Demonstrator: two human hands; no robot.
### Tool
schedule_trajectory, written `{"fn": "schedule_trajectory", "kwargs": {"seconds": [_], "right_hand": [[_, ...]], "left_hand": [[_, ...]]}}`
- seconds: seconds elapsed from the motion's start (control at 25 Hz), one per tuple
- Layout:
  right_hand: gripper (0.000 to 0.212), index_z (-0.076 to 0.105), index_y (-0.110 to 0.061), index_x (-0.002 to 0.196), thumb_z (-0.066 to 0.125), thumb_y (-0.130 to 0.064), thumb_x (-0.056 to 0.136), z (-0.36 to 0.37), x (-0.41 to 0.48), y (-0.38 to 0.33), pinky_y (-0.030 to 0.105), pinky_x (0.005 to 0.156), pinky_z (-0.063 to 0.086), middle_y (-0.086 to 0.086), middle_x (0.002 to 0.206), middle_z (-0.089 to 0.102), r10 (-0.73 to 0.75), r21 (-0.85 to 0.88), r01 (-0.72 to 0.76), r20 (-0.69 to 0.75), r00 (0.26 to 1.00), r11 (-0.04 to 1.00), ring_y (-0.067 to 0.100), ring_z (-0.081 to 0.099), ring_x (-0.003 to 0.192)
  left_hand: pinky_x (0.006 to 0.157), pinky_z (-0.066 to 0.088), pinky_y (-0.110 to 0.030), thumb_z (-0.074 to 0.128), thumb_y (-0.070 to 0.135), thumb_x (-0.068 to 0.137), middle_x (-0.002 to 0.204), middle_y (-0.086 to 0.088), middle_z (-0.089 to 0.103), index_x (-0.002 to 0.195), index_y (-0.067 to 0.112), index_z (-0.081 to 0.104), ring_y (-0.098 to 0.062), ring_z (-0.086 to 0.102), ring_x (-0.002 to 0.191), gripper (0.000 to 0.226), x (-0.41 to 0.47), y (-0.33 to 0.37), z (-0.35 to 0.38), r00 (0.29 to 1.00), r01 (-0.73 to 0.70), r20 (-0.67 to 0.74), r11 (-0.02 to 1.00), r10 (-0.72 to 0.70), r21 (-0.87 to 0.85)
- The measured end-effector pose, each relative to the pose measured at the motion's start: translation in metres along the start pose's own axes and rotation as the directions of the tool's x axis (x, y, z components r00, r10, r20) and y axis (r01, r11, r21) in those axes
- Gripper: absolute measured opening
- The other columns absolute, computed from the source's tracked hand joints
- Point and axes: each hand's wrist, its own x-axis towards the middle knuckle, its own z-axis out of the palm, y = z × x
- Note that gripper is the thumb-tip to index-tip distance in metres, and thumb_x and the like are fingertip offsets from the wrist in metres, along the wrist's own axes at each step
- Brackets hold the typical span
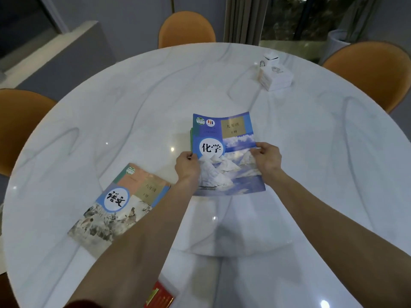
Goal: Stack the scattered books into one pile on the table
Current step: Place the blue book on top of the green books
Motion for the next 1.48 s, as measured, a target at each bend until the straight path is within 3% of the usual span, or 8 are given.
{"fn": "schedule_trajectory", "kwargs": {"seconds": [0.16,0.48,0.64,0.76,0.92,1.0,1.28,1.48], "right_hand": [[0.025,0.067,-0.006,0.112,0.056,-0.011,0.09,0.025,0.034,0.007,0.029,0.089,0.049,0.016,0.113,0.07,0.027,-0.03,-0.026,0.024,0.999,0.999,0.028,0.064,0.099],[0.026,0.064,-0.004,0.115,0.053,-0.012,0.092,0.055,0.061,0.028,0.025,0.086,0.044,0.016,0.117,0.068,0.063,-0.171,-0.059,0.015,0.998,0.984,0.03,0.062,0.107],[0.026,0.064,-0.001,0.114,0.05,-0.009,0.094,0.06,0.064,0.038,0.029,0.093,0.046,0.017,0.116,0.068,0.03,-0.255,-0.028,0.006,1.0,0.967,0.03,0.061,0.108],[0.024,0.066,0.001,0.107,0.051,-0.01,0.093,0.062,0.066,0.042,0.033,0.089,0.05,0.019,0.112,0.069,0.019,-0.272,-0.016,0.01,1.0,0.962,0.032,0.064,0.103],[0.025,0.068,0.008,0.098,0.052,-0.01,0.092,0.065,0.067,0.044,0.041,0.087,0.053,0.025,0.107,0.07,0.052,-0.285,-0.049,0.002,0.999,0.957,0.038,0.065,0.1],[0.024,0.068,0.007,0.098,0.054,-0.012,0.092,0.066,0.067,0.043,0.041,0.088,0.053,0.025,0.107,0.07,0.059,-0.293,-0.054,0.006,0.998,0.955,0.037,0.065,0.1],[0.025,0.067,0.009,0.097,0.056,-0.013,0.092,0.068,0.07,0.043,0.041,0.086,0.054,0.025,0.106,0.07,0.078,-0.335,-0.074,-0.002,0.997,0.939,0.038,0.066,0.097],[0.025,0.068,0.005,0.097,0.053,-0.014,0.092,0.064,0.065,0.035,0.026,0.072,0.05,0.023,0.106,0.069,0.07,-0.448,-0.05,0.028,0.997,0.893,0.034,0.064,0.089]], "left_hand": [[0.092,0.05,-0.04,0.046,0.01,0.095,0.114,-0.021,0.067,0.114,0.001,0.062,-0.037,0.061,0.107,0.026,0.034,-0.005,0.015,0.999,0.038,-0.024,0.998,-0.037,0.044],[0.09,0.048,-0.033,0.047,0.006,0.094,0.116,-0.018,0.067,0.115,-0.002,0.06,-0.034,0.062,0.108,0.026,0.065,-0.026,0.037,1.0,-0.006,-0.016,0.987,0.009,0.163],[0.07,0.041,-0.025,0.052,0.002,0.089,0.105,-0.022,0.07,0.1,-0.005,0.069,-0.031,0.063,0.088,0.022,0.077,-0.038,0.036,0.992,-0.12,0.006,0.941,0.125,0.316],[0.065,0.045,-0.032,0.055,0.003,0.086,0.096,-0.025,0.068,0.085,-0.004,0.072,-0.035,0.063,0.08,0.018,0.087,-0.049,0.033,0.986,-0.158,0.017,0.903,0.165,0.398],[0.061,0.037,-0.028,0.053,0.002,0.085,0.072,-0.018,0.06,0.07,0.001,0.067,-0.024,0.048,0.067,0.021,0.089,-0.051,0.031,0.979,-0.193,0.037,0.864,0.199,0.464],[0.063,0.038,-0.029,0.051,0.001,0.087,0.072,-0.01,0.056,0.073,0.008,0.067,-0.023,0.05,0.069,0.022,0.088,-0.051,0.03,0.977,-0.201,0.038,0.854,0.209,0.479],[0.065,0.035,-0.03,0.048,-0.002,0.087,0.086,-0.011,0.055,0.093,-0.004,0.07,-0.027,0.054,0.077,0.023,0.086,-0.05,0.031,0.979,-0.19,0.048,0.816,0.197,0.546],[0.074,0.047,-0.036,0.049,0.006,0.092,0.105,-0.019,0.067,0.106,-0.002,0.068,-0.035,0.063,0.097,0.025,0.082,-0.039,0.019,0.965,-0.261,0.154,0.758,0.211,0.598]]}}
